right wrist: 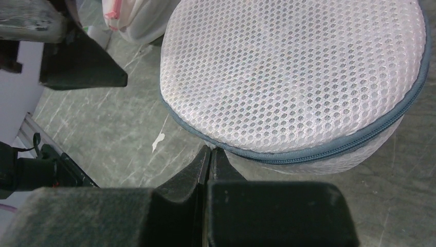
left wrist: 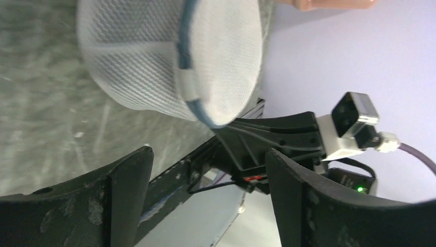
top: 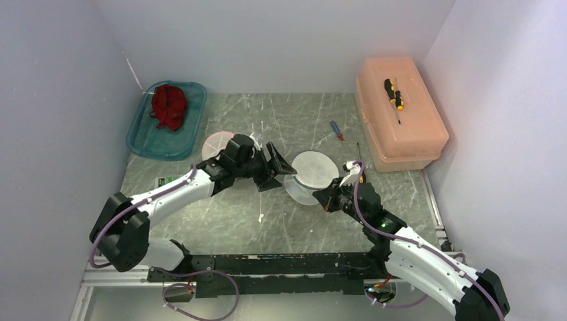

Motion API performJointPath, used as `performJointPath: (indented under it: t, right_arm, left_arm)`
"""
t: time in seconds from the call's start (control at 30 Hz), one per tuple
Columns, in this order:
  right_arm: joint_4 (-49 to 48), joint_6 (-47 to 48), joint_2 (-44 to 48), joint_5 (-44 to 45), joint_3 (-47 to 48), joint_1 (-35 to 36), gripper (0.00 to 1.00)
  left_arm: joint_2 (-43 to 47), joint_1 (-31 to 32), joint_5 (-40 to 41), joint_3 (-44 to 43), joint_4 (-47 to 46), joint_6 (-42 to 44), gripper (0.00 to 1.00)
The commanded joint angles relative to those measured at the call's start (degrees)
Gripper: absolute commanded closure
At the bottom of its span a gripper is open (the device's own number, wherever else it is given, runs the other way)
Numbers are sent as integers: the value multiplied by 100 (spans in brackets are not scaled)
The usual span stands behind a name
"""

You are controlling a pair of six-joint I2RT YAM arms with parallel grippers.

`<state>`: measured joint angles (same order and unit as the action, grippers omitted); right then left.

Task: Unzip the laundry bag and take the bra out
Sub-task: Unzip the laundry bag at the center of the board.

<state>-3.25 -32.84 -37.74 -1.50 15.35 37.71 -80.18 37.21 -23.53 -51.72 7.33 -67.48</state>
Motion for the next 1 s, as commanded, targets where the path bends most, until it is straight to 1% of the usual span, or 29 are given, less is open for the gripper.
performJointPath:
  t: [0.0, 0.1, 0.23, 0.43, 0.5, 0.67, 0.83, 0.97]
  right_arm:
    - [-397, -6, -63, 60, 97, 36, 100]
    - [-351, 44, -93, 59, 156, 36, 100]
    - [-281, 79, -64, 30, 220, 35, 100]
    - [-186, 123, -9, -7, 243, 35, 100]
    - [-185, 123, 13, -24, 238, 39, 100]
    - [-119, 139, 73, -15, 226, 34, 100]
    - [101, 177, 231, 86, 232, 36, 100]
    - [296, 206, 345, 247, 260, 34, 100]
  left_arm:
    - [56, 521, 1130, -234, -286, -963, 16]
    - [-228, 784, 1451, -507, -193, -1134, 21]
    - [-605, 912, 1490, -648, -338, -1304, 27]
    - [-949, 1005, 1500, -907, -248, -1216, 33]
    - [-1036, 1013, 1488, -953, -269, -1190, 39]
    - [-1177, 1014, 1534, -1030, -271, -1100, 58]
    - [-1152, 1015, 1630, -995, -288, -989, 72]
    - [-1114, 988, 1649, -980, -282, -870, 87]
